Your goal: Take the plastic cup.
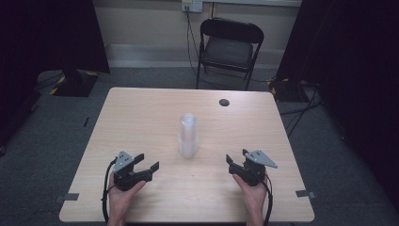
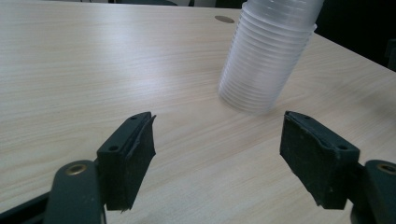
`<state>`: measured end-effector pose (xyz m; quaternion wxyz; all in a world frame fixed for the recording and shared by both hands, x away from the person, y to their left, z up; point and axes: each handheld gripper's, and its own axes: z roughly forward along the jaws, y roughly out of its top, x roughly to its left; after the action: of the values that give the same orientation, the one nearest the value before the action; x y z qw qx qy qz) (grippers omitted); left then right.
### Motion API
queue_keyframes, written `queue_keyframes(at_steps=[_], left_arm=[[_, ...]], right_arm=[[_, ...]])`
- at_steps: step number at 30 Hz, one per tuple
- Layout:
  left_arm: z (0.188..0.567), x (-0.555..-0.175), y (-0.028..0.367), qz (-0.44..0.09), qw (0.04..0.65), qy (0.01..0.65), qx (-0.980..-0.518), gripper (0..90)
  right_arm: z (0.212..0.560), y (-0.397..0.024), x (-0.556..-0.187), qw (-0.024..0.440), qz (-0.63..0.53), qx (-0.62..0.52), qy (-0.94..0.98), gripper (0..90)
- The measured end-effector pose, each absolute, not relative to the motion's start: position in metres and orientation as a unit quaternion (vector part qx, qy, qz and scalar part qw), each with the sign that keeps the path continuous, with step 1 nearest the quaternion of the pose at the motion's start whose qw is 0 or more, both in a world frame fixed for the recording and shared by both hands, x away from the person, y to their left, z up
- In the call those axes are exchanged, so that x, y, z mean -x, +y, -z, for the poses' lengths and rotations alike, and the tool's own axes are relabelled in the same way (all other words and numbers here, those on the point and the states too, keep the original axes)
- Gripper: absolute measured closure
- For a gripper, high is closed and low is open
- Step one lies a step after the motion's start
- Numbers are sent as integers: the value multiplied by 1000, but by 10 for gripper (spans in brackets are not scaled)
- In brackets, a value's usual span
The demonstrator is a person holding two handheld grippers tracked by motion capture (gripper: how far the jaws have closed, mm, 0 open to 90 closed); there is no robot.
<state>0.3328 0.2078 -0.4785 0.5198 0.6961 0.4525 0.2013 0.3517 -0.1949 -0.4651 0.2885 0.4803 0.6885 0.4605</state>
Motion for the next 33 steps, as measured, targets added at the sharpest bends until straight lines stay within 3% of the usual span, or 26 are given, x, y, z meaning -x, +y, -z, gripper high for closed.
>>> queue_keyframes(at_steps=[3, 4, 9, 16, 24, 29, 33], left_arm=[[477, -333, 207, -204, 521, 450, -696, 283], [474, -334, 205, -211, 522, 448, -695, 285], [467, -337, 200, -209, 523, 446, -696, 298], [459, -338, 191, -212, 528, 428, -702, 307], [442, -343, 182, -219, 532, 418, -703, 343], [433, -351, 173, -223, 538, 404, -705, 327], [428, -355, 167, -234, 538, 393, -708, 293]], right_arm=[[461, -196, -350, 283, -468, -480, 686, 387], [459, -196, -348, 285, -473, -480, 682, 450], [454, -191, -344, 252, -478, -485, 688, 497], [455, -178, -342, 215, -480, -470, 709, 521], [456, -166, -329, 226, -496, -459, 702, 523], [456, -166, -325, 234, -483, -460, 708, 523], [458, -168, -322, 228, -485, -464, 706, 473]])
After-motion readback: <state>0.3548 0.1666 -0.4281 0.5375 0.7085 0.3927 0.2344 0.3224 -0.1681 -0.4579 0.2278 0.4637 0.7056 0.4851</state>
